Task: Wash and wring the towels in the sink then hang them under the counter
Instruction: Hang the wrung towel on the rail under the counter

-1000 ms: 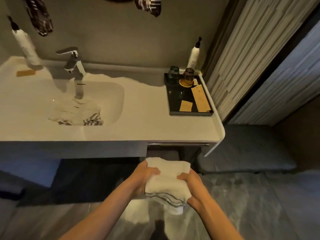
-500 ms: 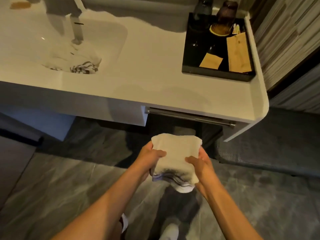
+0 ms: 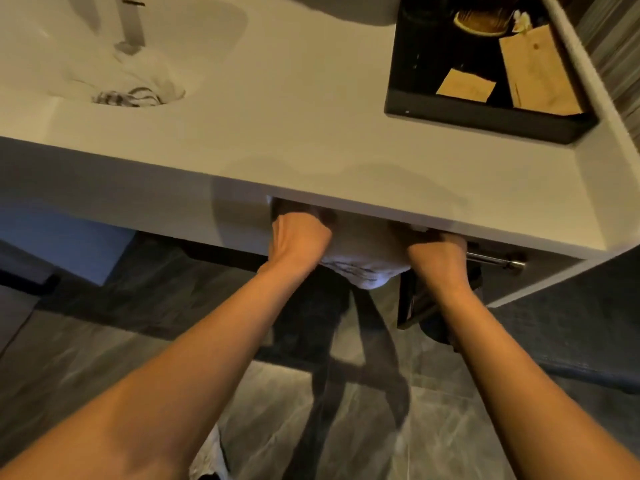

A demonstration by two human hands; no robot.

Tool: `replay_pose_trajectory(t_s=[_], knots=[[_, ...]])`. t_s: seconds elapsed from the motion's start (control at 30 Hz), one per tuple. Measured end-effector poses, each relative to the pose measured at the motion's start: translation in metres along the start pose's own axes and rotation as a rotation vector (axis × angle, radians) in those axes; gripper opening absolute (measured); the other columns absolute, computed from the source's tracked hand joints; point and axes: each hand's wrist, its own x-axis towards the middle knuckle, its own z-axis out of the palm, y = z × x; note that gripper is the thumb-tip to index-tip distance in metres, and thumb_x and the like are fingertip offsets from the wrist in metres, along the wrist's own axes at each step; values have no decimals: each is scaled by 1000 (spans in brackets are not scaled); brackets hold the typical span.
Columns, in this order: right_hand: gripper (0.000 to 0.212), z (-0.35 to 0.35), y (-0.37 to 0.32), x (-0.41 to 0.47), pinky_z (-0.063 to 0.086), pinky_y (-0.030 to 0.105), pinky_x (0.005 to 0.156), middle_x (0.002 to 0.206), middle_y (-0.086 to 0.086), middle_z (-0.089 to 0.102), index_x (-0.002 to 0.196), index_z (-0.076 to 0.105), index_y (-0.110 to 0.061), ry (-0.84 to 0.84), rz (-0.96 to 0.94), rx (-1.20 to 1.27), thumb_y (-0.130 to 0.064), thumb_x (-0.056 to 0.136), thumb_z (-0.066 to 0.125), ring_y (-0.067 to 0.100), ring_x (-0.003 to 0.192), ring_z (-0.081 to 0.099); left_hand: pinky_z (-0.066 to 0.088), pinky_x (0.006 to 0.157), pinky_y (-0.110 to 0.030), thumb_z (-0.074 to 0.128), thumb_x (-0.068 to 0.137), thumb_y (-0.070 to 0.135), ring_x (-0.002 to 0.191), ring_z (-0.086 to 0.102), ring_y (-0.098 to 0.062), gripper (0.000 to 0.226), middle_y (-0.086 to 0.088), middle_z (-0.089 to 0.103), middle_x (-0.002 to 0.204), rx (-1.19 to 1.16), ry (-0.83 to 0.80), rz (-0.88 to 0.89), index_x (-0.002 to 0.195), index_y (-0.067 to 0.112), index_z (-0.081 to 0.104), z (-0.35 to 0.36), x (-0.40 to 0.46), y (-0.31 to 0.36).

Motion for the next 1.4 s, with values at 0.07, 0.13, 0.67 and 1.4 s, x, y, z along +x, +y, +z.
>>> replay_pose_trajectory(t_s=[0.07,0.13,0.67,1.4], knots=[[34,-6,2,-5,45,35,75,77,11,58,75,61,-8,11,-119,-302,-25,102,49,32,86,61,48,76,-38,51,94,15,101,61,-44,23,-25,65,107,168,-16,111,99,-1,66,-2,-11,1],[38,-7,11,-12,45,35,70,75,10,62,73,67,-11,128,-250,-475,-36,98,52,35,80,63,45,73,-39,50,94,18,98,62,-44,23,-24,67,103,382,-16,187,85,2,63,-2,-21,-5],[23,21,2,-12,49,37,84,92,14,60,92,67,-5,-170,-382,-472,-16,100,49,31,94,60,26,66,-34,51,92,19,73,51,-23,20,-5,59,82,619,42,521,76,21,39,19,-32,-22],[13,89,79,-66,50,37,69,83,-4,69,85,67,-26,80,-371,14,-16,89,60,17,76,63,28,121,-45,38,82,23,146,35,-31,63,-14,43,154,553,-224,532,143,9,49,57,-80,-99]])
